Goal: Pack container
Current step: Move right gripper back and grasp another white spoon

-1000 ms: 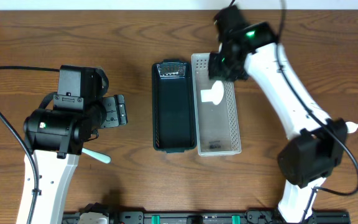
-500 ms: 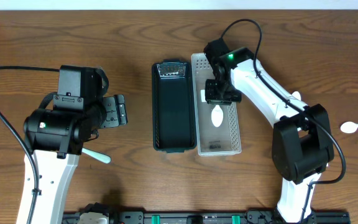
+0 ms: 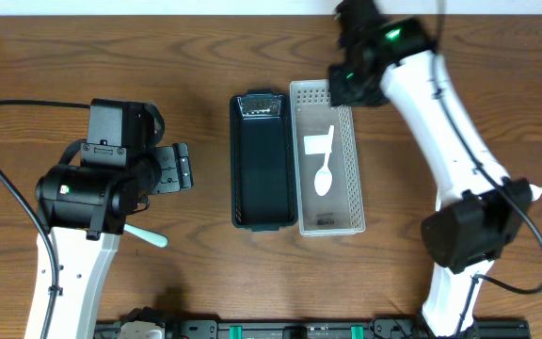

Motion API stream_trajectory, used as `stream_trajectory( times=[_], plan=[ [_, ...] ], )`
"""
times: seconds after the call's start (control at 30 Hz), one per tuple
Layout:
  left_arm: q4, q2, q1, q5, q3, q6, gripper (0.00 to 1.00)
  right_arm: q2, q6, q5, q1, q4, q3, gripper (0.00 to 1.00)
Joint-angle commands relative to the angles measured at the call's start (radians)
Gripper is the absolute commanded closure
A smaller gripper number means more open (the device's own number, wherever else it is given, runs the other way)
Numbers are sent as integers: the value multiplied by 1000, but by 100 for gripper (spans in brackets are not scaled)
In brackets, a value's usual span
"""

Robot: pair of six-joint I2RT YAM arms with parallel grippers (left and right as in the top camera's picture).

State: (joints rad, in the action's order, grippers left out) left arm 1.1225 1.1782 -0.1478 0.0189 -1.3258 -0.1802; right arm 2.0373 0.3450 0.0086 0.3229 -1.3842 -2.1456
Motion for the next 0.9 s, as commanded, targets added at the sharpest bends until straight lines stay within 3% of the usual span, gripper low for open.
stream_trajectory(
  times=[0.0, 0.1, 0.3, 0.63, 0.87],
  plan=[
    [3, 6, 1, -8, -11, -2, 17, -55, -25, 159, -117, -75, -138, 45],
    [3, 6, 1, -8, -11, -2, 17, -63, -42, 171, -246, -158, -184, 34],
    [2, 6, 1, -8, -11, -1, 17, -56, -47, 154, -467, -200, -77, 34],
    [2, 6, 1, -9, -11, -1, 17, -56, -88, 126, -523, 98, 428, 31],
    [2, 6, 1, -9, -11, -2, 16, -56, -129, 85, -523, 314, 674, 32]
  ],
)
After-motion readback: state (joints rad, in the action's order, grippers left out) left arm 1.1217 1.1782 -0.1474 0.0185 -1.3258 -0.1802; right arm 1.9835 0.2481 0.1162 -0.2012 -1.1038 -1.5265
